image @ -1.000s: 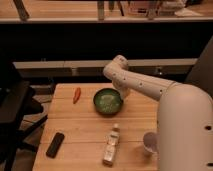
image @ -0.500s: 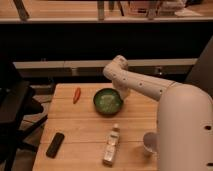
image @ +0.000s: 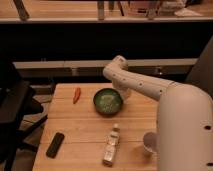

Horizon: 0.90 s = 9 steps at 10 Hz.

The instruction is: Place the white sponge in the ceramic bowl

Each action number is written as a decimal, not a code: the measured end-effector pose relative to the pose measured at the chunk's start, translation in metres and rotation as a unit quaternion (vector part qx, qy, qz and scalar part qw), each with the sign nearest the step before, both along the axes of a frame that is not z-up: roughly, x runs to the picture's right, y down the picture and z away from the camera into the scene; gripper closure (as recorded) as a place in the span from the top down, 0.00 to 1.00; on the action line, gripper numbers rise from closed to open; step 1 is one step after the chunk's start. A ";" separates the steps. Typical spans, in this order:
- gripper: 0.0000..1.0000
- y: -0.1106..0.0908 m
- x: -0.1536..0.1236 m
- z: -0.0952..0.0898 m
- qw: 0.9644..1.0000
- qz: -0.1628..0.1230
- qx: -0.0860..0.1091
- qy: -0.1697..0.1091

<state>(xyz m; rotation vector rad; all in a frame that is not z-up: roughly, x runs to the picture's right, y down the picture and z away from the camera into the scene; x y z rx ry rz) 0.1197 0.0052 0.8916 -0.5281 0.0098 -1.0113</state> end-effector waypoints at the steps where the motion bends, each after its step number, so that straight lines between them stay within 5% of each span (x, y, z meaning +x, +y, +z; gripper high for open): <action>1: 0.68 0.000 0.000 0.000 1.000 -0.001 0.001 0.000; 9: 0.80 0.001 0.001 0.003 1.000 -0.008 0.002 -0.002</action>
